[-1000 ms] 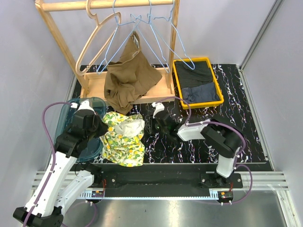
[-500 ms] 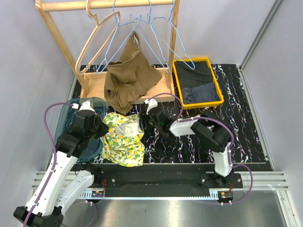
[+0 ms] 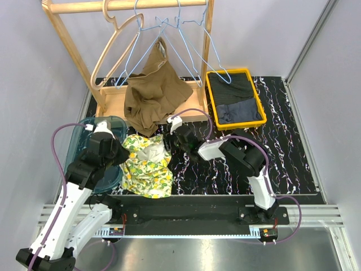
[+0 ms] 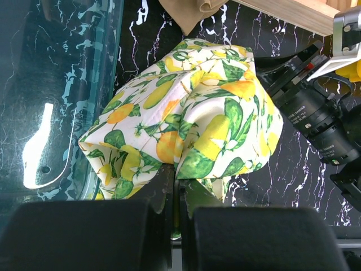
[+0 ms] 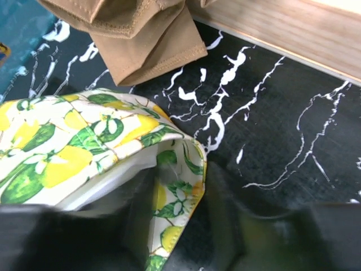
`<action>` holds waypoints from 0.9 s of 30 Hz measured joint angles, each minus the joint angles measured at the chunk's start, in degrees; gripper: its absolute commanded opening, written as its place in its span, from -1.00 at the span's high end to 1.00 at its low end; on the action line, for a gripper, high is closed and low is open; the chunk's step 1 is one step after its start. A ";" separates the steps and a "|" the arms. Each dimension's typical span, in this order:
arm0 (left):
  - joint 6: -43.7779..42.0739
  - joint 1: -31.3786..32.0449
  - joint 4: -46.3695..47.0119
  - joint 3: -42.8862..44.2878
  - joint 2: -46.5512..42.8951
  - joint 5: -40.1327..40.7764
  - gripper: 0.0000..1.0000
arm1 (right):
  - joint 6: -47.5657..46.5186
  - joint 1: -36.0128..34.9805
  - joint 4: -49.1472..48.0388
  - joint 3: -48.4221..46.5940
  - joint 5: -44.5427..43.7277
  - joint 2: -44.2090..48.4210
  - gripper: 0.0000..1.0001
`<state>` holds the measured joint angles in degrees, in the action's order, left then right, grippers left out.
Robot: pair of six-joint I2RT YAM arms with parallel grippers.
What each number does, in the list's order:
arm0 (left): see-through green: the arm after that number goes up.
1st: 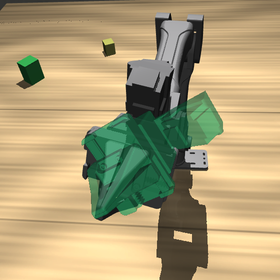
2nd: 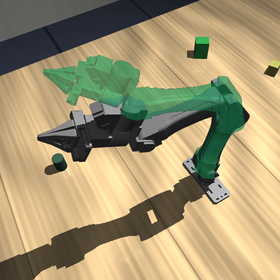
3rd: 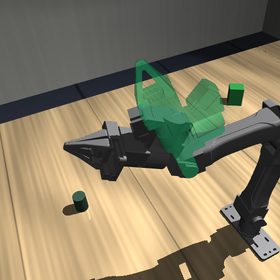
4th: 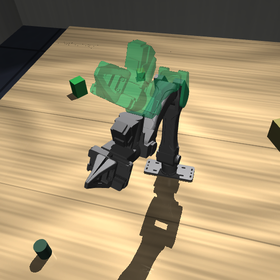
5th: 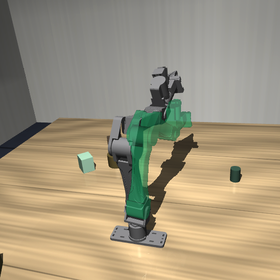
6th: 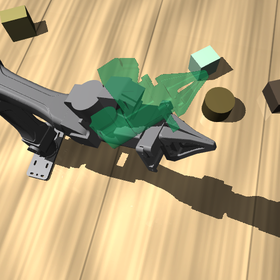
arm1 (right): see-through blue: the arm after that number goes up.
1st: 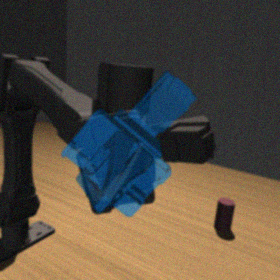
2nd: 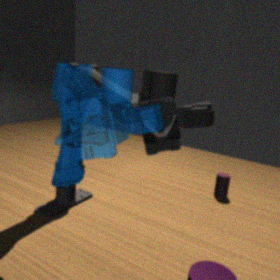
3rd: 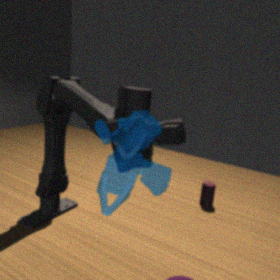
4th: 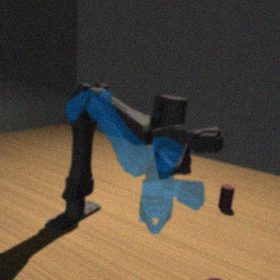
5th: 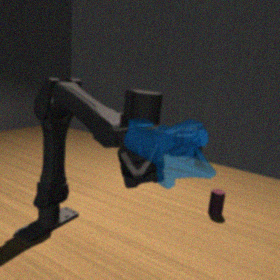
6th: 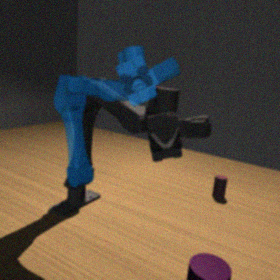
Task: Place the skirt on the hanger
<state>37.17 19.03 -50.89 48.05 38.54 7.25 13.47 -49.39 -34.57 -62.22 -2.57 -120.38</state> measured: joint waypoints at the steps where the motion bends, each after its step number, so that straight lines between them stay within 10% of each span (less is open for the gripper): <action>1: 0.00 0.00 0.02 -0.15 -0.09 0.00 1.00 | 0.07 0.20 -0.57 0.00 0.76 -0.24 0.53; 4: 0.02 0.00 -0.04 -0.48 -0.24 -0.11 1.00 | 0.63 0.42 -1.62 0.28 1.88 -0.44 1.00; 10: -0.04 0.00 -0.02 -0.50 -0.15 -0.17 1.00 | 1.33 0.44 0.79 3.34 0.94 2.34 1.00; 27: -3.06 0.00 3.15 6.27 12.37 -2.86 1.00 | 3.28 0.76 62.03 -4.52 -8.11 42.34 1.00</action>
<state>34.11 19.03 -47.75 54.33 50.92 4.38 16.75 -48.62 27.46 -66.74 -10.68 -78.04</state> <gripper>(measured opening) 0.021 0.010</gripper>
